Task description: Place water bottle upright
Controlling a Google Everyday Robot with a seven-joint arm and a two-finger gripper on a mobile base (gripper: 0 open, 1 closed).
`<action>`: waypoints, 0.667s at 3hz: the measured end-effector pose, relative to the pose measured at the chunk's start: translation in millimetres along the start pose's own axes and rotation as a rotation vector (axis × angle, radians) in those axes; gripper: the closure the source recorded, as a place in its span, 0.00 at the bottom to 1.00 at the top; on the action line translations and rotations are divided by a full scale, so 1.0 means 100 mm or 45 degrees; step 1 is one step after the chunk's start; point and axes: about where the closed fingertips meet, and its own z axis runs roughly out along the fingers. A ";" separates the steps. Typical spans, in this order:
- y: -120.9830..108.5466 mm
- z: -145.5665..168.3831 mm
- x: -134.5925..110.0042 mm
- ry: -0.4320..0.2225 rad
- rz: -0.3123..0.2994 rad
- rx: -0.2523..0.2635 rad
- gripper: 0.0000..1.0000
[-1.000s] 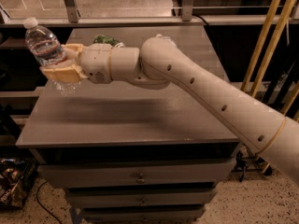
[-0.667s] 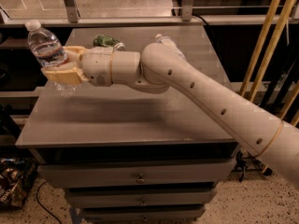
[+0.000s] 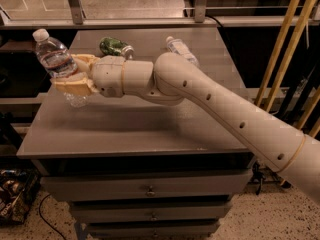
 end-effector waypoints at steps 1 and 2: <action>0.01 0.02 0.08 0.012 -0.014 -0.020 0.82; 0.01 0.03 0.16 0.012 0.010 -0.024 0.59</action>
Offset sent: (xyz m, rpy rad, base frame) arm 0.0088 0.0012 -0.0272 -0.0120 0.0339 0.0121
